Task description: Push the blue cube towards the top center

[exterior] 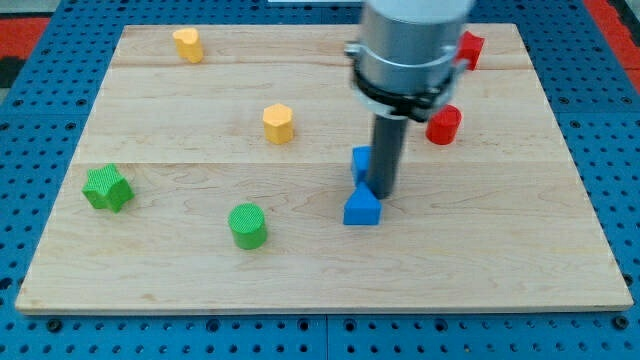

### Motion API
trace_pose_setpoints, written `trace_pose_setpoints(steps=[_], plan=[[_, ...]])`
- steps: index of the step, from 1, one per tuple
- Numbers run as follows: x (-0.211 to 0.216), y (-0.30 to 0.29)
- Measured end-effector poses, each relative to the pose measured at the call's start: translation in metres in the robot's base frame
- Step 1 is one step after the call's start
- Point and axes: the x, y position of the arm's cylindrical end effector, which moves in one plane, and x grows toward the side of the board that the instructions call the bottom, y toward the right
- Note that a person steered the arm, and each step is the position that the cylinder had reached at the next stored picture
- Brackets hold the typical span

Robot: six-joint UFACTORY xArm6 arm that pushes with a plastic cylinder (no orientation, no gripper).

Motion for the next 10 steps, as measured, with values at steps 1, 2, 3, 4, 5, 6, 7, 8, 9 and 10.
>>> trace_pose_setpoints(steps=[1,2,3,4,5,6,7,8,9,10], plan=[[-0.014,-0.022],[-0.022,-0.019],[-0.023,0.002],[-0.041,0.019],[-0.071,0.033],[-0.109,0.03],[-0.142,0.02],[-0.162,-0.014],[-0.162,-0.045],[-0.176,-0.062]])
